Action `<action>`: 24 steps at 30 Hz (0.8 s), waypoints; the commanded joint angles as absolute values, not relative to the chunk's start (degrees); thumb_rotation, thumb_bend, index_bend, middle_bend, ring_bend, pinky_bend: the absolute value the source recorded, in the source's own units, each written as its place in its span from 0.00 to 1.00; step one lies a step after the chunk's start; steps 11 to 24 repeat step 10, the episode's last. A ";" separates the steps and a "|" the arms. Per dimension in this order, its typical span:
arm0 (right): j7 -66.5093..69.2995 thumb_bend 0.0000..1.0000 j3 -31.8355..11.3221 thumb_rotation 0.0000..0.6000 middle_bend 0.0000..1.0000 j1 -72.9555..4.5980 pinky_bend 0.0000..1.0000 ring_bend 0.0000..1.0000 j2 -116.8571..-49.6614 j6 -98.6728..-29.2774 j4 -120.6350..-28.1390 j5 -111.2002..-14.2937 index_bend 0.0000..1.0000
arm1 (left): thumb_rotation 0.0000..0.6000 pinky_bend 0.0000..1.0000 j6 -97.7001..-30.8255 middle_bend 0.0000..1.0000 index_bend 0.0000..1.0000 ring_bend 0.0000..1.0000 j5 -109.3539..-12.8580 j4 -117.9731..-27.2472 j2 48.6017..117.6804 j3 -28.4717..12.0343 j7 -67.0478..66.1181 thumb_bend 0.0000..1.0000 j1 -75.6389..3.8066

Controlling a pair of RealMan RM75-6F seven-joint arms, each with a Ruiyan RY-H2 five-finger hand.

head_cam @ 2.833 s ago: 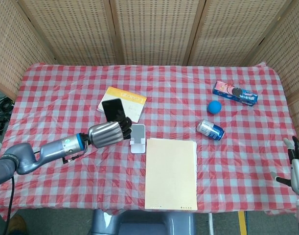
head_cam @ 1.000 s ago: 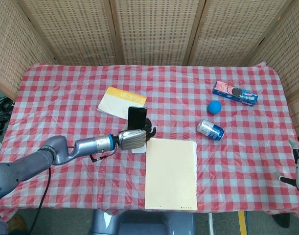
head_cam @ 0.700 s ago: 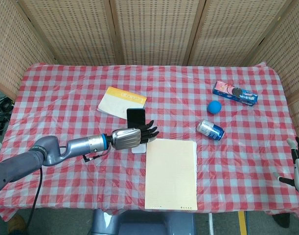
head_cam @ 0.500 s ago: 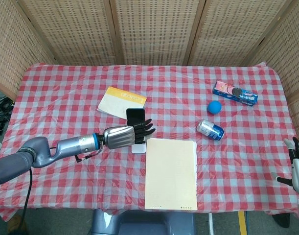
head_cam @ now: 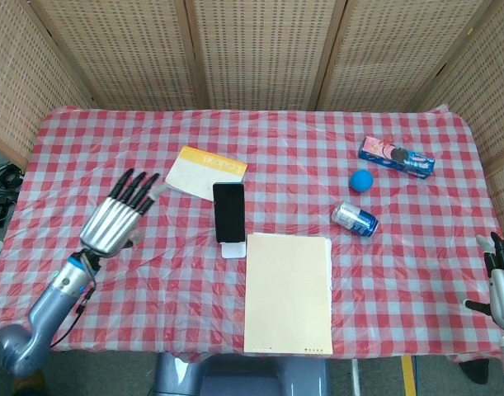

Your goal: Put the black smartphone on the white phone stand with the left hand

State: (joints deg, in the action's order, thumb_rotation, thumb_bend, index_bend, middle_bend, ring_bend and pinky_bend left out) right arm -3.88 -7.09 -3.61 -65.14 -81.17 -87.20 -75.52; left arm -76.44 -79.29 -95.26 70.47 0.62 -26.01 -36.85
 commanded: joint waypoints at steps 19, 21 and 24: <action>-3.92 0.00 -7.26 1.00 0.00 -3.30 0.00 0.00 -65.54 -83.09 -86.56 -76.68 0.00 | 1.00 0.00 -88.40 0.00 0.00 0.00 -72.53 -98.26 70.31 4.87 -18.72 0.00 -17.62; -3.92 0.00 -7.26 1.00 0.00 -3.30 0.00 0.00 -65.54 -83.09 -86.56 -76.68 0.00 | 1.00 0.00 -88.40 0.00 0.00 0.00 -72.53 -98.26 70.31 4.87 -18.72 0.00 -17.62; -3.92 0.00 -7.26 1.00 0.00 -3.30 0.00 0.00 -65.54 -83.09 -86.56 -76.68 0.00 | 1.00 0.00 -88.40 0.00 0.00 0.00 -72.53 -98.26 70.31 4.87 -18.72 0.00 -17.62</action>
